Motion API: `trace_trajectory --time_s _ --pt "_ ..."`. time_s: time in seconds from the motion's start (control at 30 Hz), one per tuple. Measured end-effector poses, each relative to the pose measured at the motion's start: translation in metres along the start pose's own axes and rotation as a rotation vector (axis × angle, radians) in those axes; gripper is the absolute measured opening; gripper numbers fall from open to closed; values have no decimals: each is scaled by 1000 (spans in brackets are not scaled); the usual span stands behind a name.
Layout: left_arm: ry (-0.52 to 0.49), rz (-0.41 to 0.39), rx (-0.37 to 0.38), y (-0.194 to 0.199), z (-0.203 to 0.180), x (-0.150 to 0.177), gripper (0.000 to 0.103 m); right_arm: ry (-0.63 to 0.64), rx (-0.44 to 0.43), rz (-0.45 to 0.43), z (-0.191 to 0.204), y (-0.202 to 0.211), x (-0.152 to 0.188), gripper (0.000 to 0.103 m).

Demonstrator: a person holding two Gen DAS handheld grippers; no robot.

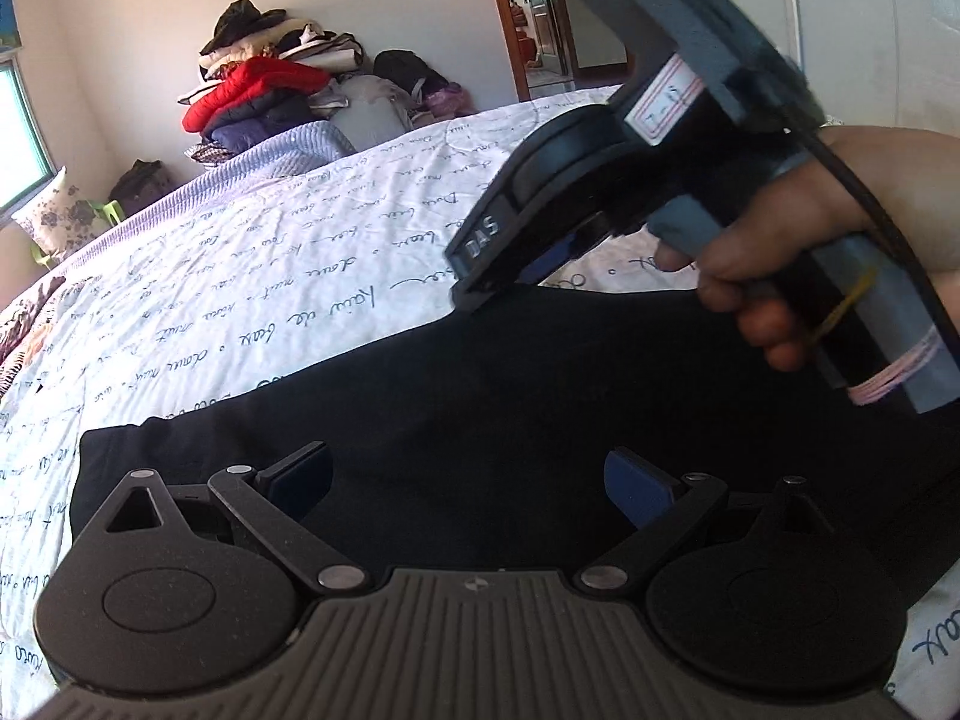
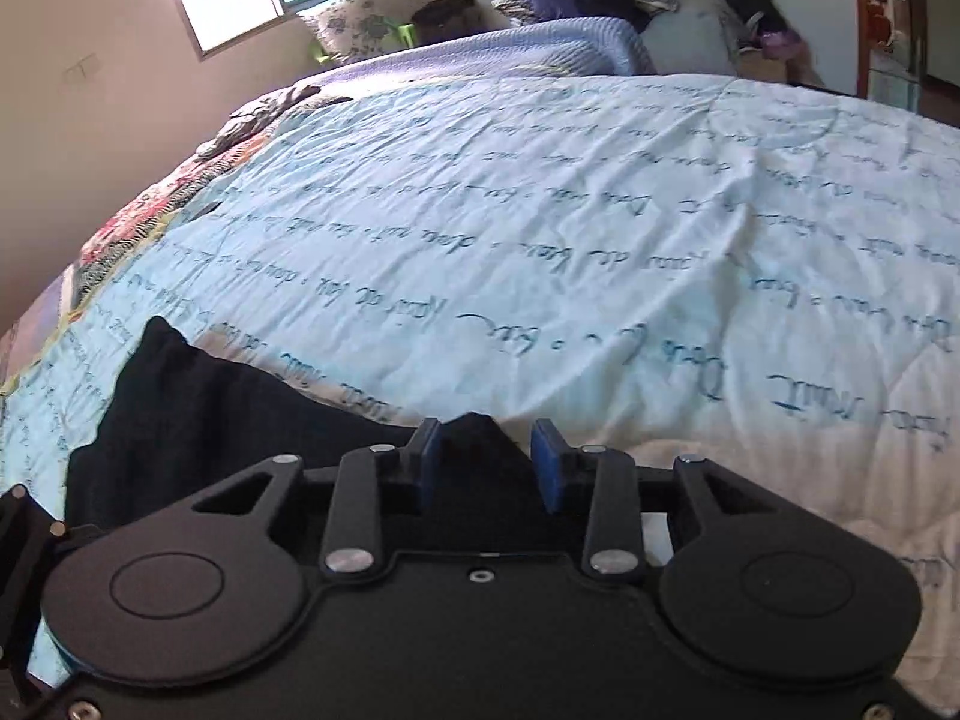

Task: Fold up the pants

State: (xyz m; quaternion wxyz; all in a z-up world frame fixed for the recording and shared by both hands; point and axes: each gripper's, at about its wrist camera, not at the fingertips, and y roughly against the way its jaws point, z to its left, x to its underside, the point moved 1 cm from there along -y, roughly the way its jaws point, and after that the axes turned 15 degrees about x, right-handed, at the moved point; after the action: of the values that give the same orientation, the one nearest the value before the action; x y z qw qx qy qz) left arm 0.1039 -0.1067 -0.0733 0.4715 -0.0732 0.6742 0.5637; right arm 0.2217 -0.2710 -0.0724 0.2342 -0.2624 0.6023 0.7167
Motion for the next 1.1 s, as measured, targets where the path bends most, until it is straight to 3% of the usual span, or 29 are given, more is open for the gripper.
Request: trace_trajectory --time_s 0.03,0.07,0.3,0.37,0.43,0.53,0.67,0.77,0.83,0.87,1.0,1.1 --pt "7 0 2 0 2 0 99 7 -14 13 4 -3 -1 9" --pt "12 -2 3 1 4 0 99 28 2 24 8 -5 -1 6" --pt "40 1 -2 0 8 -2 99 85 91 11 18 -13 -4 4" --pt "47 8 9 0 7 -2 99 93 106 5 21 -14 -4 7" --pt "51 12 22 1 8 0 99 66 133 -33 18 1 0 18" --pt "41 -7 46 10 4 3 99 23 153 -132 6 56 13 18" --pt "20 -45 103 24 -5 5 99 36 307 -196 -20 134 60 18" --pt "4 -53 161 30 -20 6 99 13 393 -159 -44 170 107 20" --pt "-23 -38 181 28 -31 11 99 -7 440 -115 -56 183 135 36" --pt "-40 -26 186 26 -37 14 99 -10 465 -96 -60 186 146 39" --pt "-57 13 148 13 -48 30 99 11 502 -37 -61 183 185 40" --pt "-1 -21 127 26 -39 28 97 -6 562 -60 -55 191 193 40"
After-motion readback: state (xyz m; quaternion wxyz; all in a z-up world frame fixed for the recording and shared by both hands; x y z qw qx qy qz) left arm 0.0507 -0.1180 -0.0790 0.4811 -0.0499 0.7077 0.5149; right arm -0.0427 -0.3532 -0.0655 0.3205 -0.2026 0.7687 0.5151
